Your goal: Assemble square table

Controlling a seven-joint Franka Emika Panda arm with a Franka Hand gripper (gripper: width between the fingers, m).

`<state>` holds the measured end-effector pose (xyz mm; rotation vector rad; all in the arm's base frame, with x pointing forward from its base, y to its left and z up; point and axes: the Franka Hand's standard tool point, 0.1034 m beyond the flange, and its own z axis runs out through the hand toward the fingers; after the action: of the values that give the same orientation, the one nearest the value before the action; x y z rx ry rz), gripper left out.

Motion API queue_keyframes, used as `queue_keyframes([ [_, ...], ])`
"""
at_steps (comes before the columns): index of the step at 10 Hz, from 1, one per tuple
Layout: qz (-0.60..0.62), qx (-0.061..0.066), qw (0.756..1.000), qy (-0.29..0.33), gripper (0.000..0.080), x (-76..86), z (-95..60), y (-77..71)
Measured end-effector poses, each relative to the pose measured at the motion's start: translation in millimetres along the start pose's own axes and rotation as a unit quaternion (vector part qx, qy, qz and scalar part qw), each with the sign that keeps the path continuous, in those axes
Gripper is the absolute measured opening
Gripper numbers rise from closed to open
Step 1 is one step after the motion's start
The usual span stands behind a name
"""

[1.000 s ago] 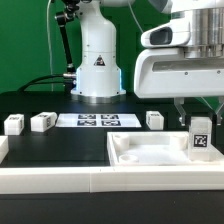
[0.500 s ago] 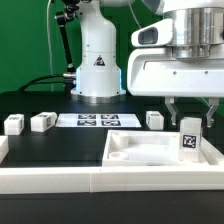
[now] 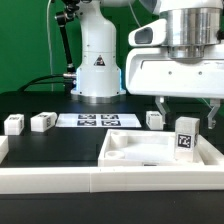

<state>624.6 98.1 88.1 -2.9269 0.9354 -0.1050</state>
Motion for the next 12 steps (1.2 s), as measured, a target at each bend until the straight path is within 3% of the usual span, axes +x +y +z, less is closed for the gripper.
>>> queue_keyframes([
  [1, -0.017, 0.006, 1.0, 0.005, 0.0623, -0.1, -8.7, -4.0],
  [2, -0.04, 0.012, 0.999, 0.012, 0.0642, -3.4, -14.0, -1.6],
  [5, -0.079, 0.015, 0.997, 0.011, 0.0649, -17.5, -30.8, 9.7],
  [6, -0.077, 0.011, 0.997, -0.002, 0.0649, -21.7, -36.8, 13.1],
  [10, -0.08, 0.01, 0.997, -0.001, 0.0649, -21.9, -33.5, 13.1],
  [12, -0.152, 0.002, 0.988, -0.003, 0.0649, -32.4, -24.6, 13.8],
])
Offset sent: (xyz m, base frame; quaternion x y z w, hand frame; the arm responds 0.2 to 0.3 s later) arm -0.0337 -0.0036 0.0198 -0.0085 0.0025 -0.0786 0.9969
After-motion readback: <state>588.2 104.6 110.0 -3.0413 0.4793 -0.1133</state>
